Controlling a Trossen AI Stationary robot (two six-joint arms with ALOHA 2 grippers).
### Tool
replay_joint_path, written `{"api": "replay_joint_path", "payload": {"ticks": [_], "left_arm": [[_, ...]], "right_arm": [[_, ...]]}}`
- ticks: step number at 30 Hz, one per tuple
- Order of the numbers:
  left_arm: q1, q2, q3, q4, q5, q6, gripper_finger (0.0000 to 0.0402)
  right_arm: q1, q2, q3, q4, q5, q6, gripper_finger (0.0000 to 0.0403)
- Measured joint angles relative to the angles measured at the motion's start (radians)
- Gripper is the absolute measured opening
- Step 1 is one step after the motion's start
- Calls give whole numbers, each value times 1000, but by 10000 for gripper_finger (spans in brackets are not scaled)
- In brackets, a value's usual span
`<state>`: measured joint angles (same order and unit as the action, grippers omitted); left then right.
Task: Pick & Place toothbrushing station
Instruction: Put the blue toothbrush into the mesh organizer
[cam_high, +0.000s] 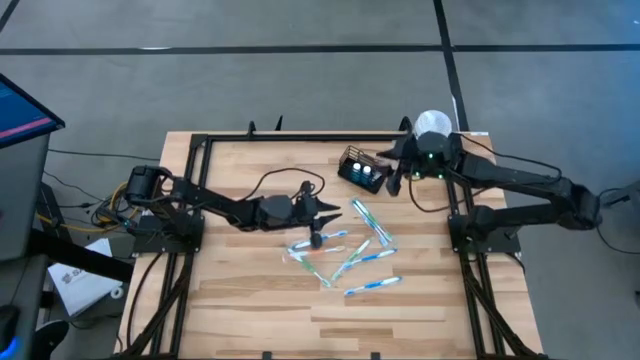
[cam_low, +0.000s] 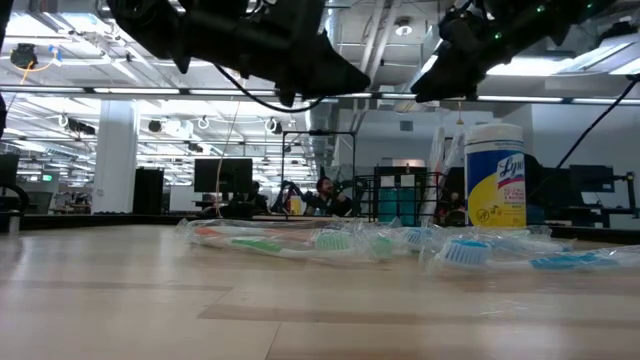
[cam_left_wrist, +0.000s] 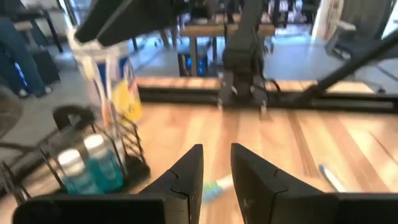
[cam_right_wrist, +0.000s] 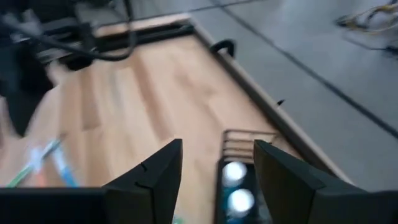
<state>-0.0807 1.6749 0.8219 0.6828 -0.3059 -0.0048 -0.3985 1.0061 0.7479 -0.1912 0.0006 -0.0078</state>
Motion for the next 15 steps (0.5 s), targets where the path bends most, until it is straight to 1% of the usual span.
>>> {"api": "replay_joint_path", "payload": {"ticks": [4,10,15], "left_arm": [[-14,0,0,-93,0,-36,76],[-18,0,0,-278,4,-143,76],[-18,0,0,-404,92,-212,76]], "right_arm": [[62,1,0,-50,0,5,175],[154,1,0,-109,3,16,159],[214,12,-2,-130,8,16,145]]}}
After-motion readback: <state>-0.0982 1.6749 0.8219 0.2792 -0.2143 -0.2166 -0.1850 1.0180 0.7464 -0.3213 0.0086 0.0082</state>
